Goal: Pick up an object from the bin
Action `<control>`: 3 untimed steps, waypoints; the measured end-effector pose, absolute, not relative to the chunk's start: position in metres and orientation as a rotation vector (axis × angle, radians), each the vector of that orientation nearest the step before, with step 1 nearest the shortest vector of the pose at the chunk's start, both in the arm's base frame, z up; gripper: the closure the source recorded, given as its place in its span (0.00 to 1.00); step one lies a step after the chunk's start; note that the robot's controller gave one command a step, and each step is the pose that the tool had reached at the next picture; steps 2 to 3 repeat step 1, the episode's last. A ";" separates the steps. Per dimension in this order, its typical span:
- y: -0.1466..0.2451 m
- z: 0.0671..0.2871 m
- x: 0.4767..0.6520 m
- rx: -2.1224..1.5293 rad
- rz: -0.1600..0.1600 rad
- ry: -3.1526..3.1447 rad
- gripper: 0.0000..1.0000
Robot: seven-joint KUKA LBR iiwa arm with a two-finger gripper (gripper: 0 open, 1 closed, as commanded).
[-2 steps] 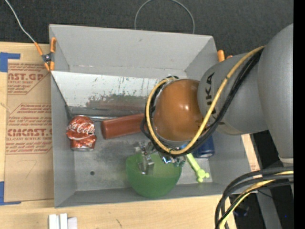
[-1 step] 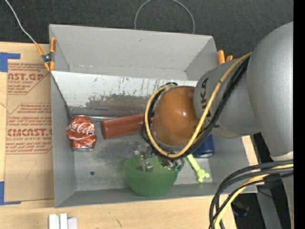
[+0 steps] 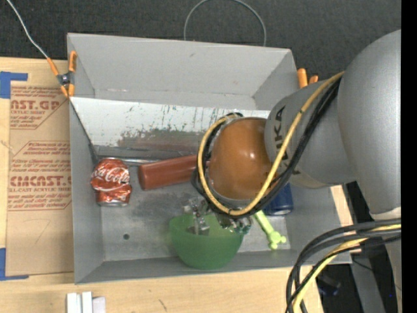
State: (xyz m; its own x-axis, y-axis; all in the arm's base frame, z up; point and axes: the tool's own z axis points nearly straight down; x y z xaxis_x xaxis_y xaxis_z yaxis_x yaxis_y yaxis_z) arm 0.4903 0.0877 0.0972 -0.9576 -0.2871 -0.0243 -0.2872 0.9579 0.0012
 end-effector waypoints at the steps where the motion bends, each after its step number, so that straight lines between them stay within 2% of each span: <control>1: 0.082 0.074 0.496 -0.492 0.007 3.078 1.00; 3: 0.082 0.074 0.496 -0.492 0.007 3.078 1.00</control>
Offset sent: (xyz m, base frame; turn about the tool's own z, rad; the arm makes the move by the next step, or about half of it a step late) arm 0.0142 -0.0041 -0.0272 -0.0090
